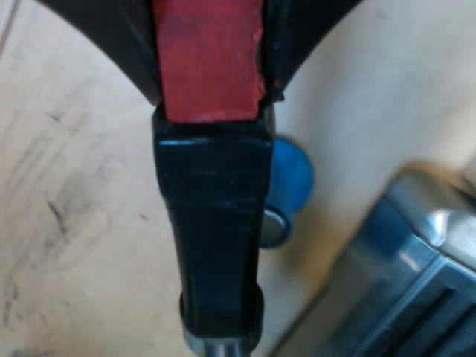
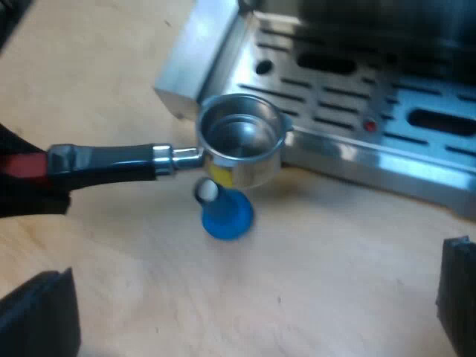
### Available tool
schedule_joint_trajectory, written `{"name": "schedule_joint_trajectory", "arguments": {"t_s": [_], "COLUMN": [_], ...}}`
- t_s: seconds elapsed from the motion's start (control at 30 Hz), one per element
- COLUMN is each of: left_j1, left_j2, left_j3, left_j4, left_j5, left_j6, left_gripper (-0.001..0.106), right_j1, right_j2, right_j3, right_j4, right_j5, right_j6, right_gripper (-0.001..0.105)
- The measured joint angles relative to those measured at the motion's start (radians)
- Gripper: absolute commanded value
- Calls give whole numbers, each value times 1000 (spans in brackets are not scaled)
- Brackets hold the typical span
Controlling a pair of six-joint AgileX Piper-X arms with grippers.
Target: Put the handle in the coffee machine
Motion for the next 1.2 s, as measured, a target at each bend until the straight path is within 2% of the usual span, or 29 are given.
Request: {"name": "schedule_joint_trajectory", "arguments": {"t_s": [0.1, 0.2, 0.37, 0.5, 0.8, 1.2], "left_j1": [83, 149, 208, 211, 211, 209], "left_j2": [-6, -2, 18, 70, 185, 359], "left_j3": [-3, -3, -3, -3, -3, -69], "left_j4": [-8, -10, -10, -10, -102, -114], "left_j5": [32, 36, 90, 99, 106, 109], "left_j6": [49, 73, 141, 181, 195, 277], "left_gripper": [0, 0, 0, 0, 0, 0], "right_j1": [37, 56, 56, 56, 56, 56], "right_j2": [37, 92, 165, 227, 331, 376], "right_j3": [0, 0, 0, 0, 0, 0], "right_j4": [-54, -101, -186, -272, -394, -419], "right_j5": [61, 130, 189, 257, 427, 467], "right_j6": [0, 0, 0, 0, 1, 5], "right_gripper": [105, 105, 105, 105, 105, 105]}}
